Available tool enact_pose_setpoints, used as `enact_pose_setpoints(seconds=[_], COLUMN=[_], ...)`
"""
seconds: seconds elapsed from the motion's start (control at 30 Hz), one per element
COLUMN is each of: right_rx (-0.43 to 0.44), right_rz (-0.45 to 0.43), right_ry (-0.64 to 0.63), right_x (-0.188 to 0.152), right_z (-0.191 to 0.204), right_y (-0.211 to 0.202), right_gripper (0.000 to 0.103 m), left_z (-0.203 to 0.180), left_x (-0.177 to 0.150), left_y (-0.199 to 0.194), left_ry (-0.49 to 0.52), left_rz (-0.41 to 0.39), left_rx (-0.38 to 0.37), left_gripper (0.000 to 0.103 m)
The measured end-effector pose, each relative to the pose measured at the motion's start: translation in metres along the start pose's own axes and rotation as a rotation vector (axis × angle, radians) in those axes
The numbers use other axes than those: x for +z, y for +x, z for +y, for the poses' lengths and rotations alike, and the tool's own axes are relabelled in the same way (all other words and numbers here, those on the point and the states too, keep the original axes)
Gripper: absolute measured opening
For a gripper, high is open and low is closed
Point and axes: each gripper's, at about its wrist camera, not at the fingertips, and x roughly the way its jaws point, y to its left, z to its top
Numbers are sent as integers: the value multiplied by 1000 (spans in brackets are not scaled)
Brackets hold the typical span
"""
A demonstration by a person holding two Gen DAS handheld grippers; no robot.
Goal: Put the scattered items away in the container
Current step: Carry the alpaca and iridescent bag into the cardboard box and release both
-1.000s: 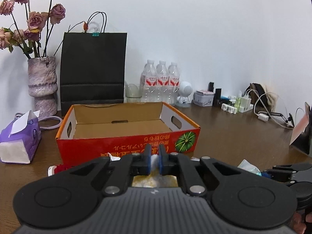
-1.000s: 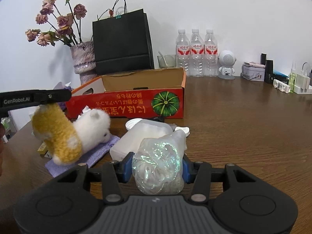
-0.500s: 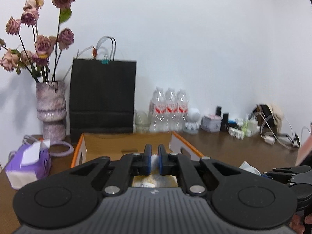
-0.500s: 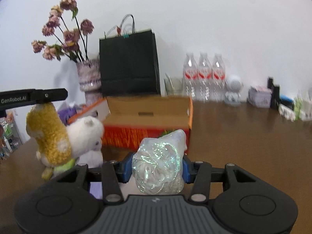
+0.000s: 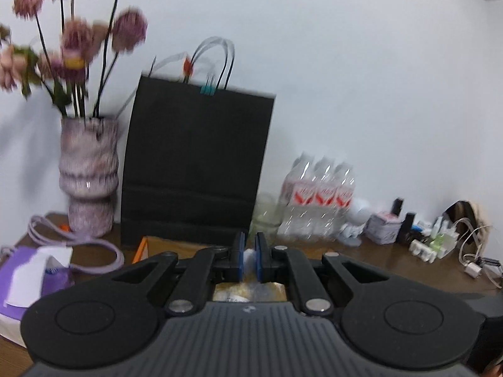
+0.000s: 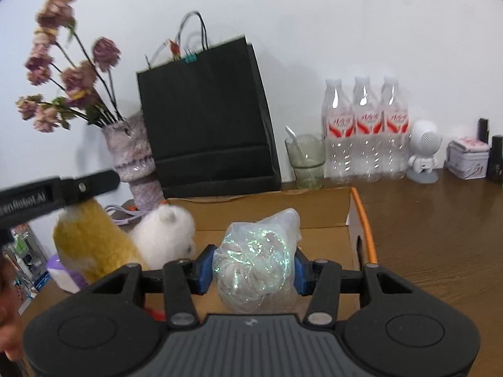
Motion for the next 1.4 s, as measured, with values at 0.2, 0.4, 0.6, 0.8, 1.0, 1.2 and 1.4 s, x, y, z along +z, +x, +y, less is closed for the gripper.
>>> enact_pose_setpoints(seconds=[0.2,0.4,0.6,0.8,1.0,1.2,1.4], right_rx=[-39,-68,-87,-88,-108,-126,-157], right_rz=[46,95,59,55,62,69,90], right_ry=[-14,-47,-63,-63,-63,-66,-98], right_x=[7,0,0,-4,-19,-38,-64], right_z=[-2,-5,2,5,4,7,9], right_y=[38,47,28,9,-14,-36,-59], right_gripper=[95,103,103,103,103,103,103], left_z=[9,12,15,14,18,27,25], left_x=[-9,-11,-9,-11,-23,-37,-64], left_y=[31,21,2,-21,-50,-77,-101], left_ry=[-11,-4,-10,-1,15,-3,56], left_rz=[49,-5,-14,3,30,59,131], left_rx=[56,107,113,130,160,198,225], left_gripper=[70,103,103,103,103,103,103])
